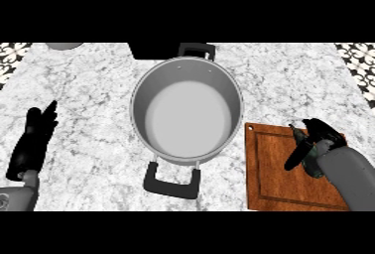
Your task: Pick the eggplant from the cutting board and place it in the pot
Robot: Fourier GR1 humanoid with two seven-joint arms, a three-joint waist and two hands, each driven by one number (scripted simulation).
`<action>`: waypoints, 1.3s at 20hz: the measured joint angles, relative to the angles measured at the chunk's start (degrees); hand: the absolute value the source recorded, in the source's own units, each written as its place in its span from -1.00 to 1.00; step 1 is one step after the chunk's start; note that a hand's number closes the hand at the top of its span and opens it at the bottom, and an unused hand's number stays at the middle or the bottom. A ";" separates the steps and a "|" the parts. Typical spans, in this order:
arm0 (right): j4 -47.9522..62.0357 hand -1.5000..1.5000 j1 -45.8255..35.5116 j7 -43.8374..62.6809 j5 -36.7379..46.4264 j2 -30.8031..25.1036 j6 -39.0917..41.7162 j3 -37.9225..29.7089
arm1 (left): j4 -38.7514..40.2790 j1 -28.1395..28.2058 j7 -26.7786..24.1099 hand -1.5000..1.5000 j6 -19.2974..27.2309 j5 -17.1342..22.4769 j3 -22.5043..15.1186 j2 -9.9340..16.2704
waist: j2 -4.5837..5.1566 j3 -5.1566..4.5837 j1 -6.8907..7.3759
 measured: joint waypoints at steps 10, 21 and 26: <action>2.76 1.00 -0.78 -6.27 9.29 -0.15 0.00 -1.80 | -1.05 1.64 -0.81 0.00 -1.96 -1.49 1.89 -1.44 | -0.02 -0.19 -0.01; -4.78 1.00 0.81 -11.52 18.60 -1.81 -0.88 -0.36 | 1.91 -0.68 -1.65 0.00 -3.51 -2.58 4.07 -1.95 | 0.09 0.14 -0.57; -15.14 1.00 6.18 -27.06 21.29 -8.00 -5.93 2.71 | 1.85 0.65 -1.79 0.00 -2.65 -2.92 4.42 -2.41 | -0.32 0.19 -1.77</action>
